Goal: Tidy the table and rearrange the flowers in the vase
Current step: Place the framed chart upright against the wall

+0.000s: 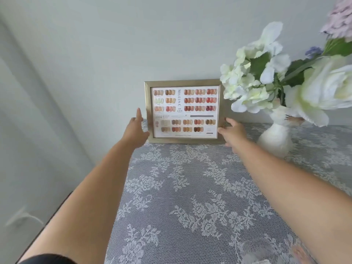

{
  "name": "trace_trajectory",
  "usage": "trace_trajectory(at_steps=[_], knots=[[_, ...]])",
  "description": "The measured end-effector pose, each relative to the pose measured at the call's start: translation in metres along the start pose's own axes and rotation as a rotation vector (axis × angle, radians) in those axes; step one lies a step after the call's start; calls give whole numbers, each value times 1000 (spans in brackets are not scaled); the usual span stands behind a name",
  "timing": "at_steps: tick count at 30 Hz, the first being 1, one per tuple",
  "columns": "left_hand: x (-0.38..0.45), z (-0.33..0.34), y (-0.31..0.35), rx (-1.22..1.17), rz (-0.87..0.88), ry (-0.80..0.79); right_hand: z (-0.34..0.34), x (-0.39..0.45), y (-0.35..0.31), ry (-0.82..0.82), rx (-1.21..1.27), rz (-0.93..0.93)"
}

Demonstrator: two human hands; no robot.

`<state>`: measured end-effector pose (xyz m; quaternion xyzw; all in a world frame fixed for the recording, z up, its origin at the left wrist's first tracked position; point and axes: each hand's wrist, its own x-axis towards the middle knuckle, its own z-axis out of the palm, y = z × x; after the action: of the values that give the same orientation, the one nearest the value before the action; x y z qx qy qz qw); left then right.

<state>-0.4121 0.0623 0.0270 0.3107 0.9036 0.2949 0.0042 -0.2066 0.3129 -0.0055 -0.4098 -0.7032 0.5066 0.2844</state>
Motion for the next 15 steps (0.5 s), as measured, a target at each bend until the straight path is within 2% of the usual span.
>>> trace_trajectory(at_steps=[8,15], knots=[[-59,25,35,55,68,35,-25,-28,1,-84,28,74],[-144,40,73,-37,212,-77,-66,-81,6,-270,124,35]])
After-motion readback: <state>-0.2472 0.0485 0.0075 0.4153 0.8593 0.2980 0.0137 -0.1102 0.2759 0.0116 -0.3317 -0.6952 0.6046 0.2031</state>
